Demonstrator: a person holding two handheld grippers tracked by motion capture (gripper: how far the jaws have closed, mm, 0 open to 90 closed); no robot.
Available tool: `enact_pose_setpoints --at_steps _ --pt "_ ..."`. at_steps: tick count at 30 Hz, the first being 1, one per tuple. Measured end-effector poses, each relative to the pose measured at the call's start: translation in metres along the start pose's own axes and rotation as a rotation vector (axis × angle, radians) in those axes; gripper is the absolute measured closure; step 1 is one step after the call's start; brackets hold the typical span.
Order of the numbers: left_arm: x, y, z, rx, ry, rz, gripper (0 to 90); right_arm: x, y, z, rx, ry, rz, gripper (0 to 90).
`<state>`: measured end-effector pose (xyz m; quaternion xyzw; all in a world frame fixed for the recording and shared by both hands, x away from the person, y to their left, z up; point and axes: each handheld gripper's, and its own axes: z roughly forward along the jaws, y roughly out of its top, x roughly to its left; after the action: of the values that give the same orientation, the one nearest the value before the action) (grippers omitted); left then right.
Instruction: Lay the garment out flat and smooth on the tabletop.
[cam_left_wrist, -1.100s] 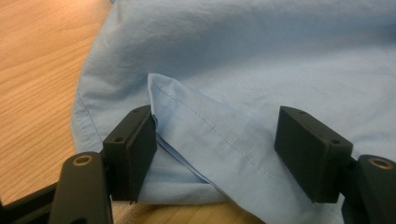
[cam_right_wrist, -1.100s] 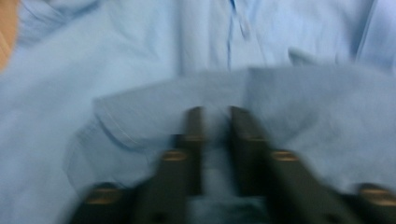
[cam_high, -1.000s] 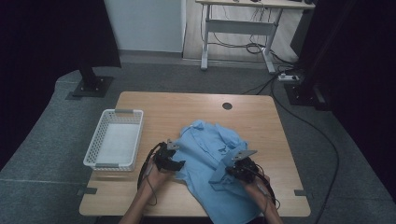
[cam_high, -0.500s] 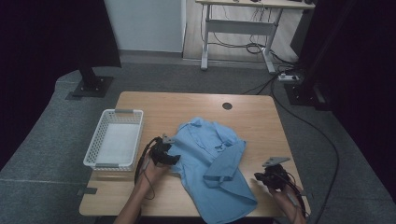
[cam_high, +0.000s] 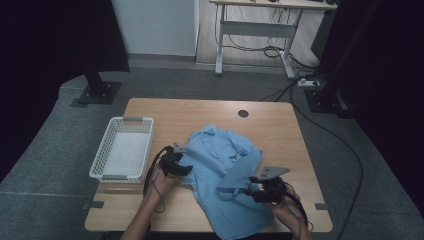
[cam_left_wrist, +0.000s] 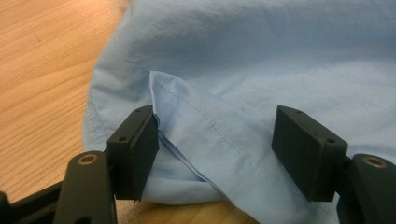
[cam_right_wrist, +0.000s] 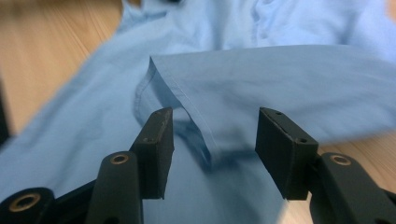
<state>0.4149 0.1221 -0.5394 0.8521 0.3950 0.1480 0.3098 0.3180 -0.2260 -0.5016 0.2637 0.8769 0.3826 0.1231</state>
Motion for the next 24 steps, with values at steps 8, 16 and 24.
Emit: enact_pose_setpoints --at_steps 8,16,24 --pt "0.0 -0.001 0.0 -0.004 -0.002 0.003 31.2 -0.014 -0.014 0.042 0.109 -0.036 0.022 85.4" --pt "0.005 0.004 0.002 0.01 0.001 -0.001 31.5 -0.02 -0.03 -0.004 0.106 -0.076 0.058 86.2" --pt "0.019 0.016 0.007 0.057 0.007 -0.001 31.5 -0.049 -0.09 -0.084 0.129 -0.185 0.222 86.2"
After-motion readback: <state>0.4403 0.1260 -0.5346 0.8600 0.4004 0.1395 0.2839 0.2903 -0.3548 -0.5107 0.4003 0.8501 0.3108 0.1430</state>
